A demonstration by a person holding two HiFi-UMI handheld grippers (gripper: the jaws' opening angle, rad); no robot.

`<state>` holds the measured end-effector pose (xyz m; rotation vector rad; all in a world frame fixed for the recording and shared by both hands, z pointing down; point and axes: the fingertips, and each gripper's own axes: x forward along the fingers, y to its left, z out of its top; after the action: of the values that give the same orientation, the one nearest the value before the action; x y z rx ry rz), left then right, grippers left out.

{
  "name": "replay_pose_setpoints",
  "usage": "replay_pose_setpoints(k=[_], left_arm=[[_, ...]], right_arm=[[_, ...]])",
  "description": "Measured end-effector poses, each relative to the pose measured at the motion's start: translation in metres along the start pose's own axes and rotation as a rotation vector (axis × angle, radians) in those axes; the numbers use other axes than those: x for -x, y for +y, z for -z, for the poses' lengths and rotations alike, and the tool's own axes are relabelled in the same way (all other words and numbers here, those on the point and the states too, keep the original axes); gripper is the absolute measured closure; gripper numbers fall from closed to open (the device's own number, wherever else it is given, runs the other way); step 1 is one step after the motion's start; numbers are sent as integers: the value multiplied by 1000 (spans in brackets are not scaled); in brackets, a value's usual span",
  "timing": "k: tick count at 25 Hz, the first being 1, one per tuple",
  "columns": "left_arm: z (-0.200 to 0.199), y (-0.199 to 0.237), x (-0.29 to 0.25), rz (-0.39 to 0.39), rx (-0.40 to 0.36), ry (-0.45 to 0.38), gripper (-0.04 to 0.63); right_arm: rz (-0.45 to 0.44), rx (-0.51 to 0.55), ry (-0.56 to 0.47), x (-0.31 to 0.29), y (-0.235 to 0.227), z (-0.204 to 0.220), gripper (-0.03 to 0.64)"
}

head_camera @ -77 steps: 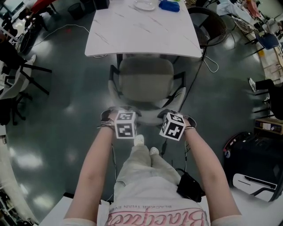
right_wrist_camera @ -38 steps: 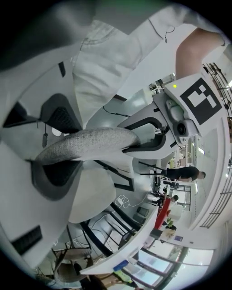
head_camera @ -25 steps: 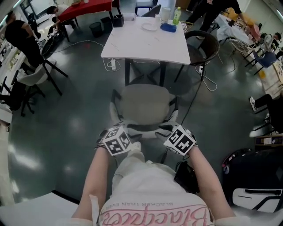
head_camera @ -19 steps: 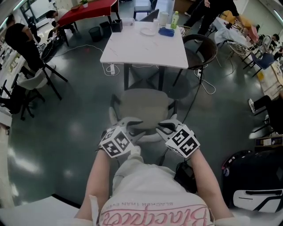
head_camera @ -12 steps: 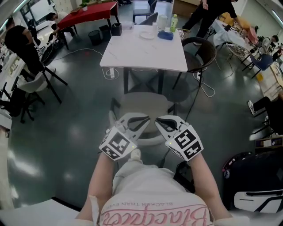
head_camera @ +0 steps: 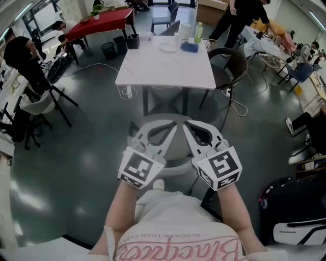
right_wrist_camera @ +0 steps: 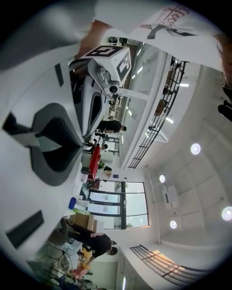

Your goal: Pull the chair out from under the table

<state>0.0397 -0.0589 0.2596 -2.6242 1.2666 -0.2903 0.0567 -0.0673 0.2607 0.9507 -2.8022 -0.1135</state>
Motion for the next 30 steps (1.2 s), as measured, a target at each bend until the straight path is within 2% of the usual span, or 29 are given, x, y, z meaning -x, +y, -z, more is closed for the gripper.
replay_pose_setpoints(k=[4, 10, 30], left_arm=[[-19, 15, 1, -60, 47, -59, 592], [-36, 18, 2, -77, 42, -107, 592], [-24, 18, 10, -78, 58, -109, 592]], right_arm=[[26, -5, -51, 0, -4, -20, 614], [35, -9, -76, -1, 1, -30, 614], [60, -13, -48, -8, 13, -18, 614]])
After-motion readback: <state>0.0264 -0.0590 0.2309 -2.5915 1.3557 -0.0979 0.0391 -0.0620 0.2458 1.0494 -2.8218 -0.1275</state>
